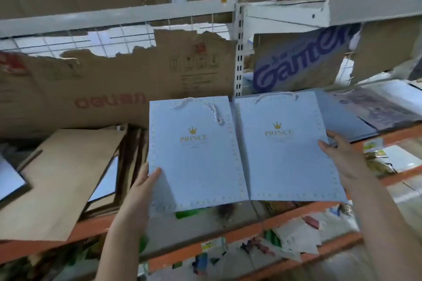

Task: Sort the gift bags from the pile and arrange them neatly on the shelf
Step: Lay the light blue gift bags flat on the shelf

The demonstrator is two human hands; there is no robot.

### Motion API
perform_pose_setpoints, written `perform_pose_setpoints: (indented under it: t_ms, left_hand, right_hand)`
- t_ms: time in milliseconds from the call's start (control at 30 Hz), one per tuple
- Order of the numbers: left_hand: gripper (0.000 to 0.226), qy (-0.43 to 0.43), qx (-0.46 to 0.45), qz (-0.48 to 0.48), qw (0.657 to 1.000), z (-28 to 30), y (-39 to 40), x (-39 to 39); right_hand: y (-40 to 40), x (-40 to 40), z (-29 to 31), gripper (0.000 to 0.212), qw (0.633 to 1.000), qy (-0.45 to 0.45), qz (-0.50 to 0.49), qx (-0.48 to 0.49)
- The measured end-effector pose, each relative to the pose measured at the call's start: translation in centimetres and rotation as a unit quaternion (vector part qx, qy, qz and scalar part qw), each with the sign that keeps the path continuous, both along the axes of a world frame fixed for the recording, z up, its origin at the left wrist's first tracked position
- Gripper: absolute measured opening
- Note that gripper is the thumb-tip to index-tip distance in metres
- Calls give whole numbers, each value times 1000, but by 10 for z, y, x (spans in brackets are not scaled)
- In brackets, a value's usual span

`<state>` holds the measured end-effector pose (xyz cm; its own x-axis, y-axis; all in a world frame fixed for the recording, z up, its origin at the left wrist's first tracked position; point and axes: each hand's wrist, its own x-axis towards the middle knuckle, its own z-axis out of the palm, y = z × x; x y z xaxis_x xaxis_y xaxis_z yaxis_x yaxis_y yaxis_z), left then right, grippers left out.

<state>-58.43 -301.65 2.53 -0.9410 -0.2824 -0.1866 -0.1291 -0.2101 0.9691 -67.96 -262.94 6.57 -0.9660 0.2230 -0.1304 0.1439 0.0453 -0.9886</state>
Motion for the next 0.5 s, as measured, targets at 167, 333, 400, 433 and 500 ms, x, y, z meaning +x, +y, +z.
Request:
perform_pose_setpoints:
  t_ms: [167, 333, 400, 433, 500]
  left_hand:
    - [22, -12, -15, -11, 1000, 0, 75, -42]
    - [15, -19, -50, -9, 999, 2, 130, -87]
    - [17, -19, -64, -1, 998, -1, 148, -107]
    - [18, -19, -70, 9, 997, -2, 155, -117]
    - [18, -19, -84, 39, 996, -6, 170, -138]
  right_hand:
    - [85, -12, -6, 58, 1000, 1, -21, -6]
    - [156, -49, -23, 14, 996, 0, -88, 5]
    - [180, -70, -33, 35, 994, -8, -105, 24]
    - [189, -82, -35, 45, 993, -7, -108, 39]
    - [212, -115, -45, 71, 993, 6, -91, 71]
